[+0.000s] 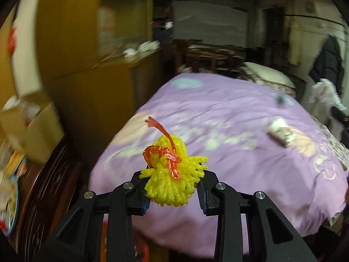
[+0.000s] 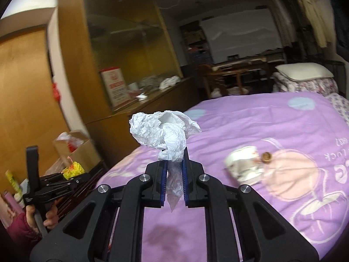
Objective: Collect trash
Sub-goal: 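Carry the ball and tissue to the red wastebasket and open both tools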
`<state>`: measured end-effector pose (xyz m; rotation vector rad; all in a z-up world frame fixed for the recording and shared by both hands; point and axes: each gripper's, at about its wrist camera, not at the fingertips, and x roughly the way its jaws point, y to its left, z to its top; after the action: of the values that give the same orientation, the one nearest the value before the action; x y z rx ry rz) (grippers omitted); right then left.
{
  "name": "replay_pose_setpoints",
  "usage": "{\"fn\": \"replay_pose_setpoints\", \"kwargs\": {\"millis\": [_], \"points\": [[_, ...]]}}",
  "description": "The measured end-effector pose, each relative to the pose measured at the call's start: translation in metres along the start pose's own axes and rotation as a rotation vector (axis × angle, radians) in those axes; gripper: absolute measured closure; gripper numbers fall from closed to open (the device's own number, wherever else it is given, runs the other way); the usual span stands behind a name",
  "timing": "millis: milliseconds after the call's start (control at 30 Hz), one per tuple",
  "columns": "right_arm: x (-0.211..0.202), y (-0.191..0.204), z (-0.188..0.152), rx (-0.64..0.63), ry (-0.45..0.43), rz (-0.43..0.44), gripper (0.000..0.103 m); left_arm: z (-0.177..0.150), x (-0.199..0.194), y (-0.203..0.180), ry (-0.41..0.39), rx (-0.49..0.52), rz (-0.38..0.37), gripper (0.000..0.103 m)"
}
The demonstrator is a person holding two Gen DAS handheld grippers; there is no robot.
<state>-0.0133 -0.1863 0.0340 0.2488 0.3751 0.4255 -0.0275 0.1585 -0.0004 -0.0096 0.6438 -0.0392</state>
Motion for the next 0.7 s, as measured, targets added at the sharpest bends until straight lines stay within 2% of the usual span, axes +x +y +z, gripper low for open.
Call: {"fn": "replay_pose_setpoints", "kwargs": {"millis": [100,267,300,367,400,433,533,700], "points": [[0.006,0.024,-0.002,-0.023,0.034,0.043,0.090,-0.027,-0.001,0.054,0.061,-0.109,0.049,0.069],[0.034,0.074,-0.013,-0.083,0.134,0.115,0.090,-0.068,0.016,0.112,0.165,-0.206,0.091,0.068],[0.040,0.083,-0.016,-0.095,0.154,0.126,0.090,-0.075,0.018,0.119,0.182,-0.219,0.089,0.065],[0.057,0.105,-0.025,-0.128,0.205,0.152,0.090,-0.095,0.030,0.132,0.243,-0.253,0.081,0.045],[0.064,0.115,-0.030,-0.143,0.227,0.163,0.090,-0.102,0.034,0.136,0.262,-0.267,0.084,0.031],[0.073,0.127,-0.036,-0.165,0.259,0.177,0.090,-0.110,0.038,0.141,0.283,-0.285,0.094,0.025],[0.097,0.163,-0.055,-0.226,0.346,0.219,0.090,-0.123,0.042,0.157,0.301,-0.319,0.125,0.016],[0.132,0.212,-0.085,-0.295,0.475,0.300,0.089,-0.131,0.031,0.194,0.251,-0.387,0.230,0.011]]}}
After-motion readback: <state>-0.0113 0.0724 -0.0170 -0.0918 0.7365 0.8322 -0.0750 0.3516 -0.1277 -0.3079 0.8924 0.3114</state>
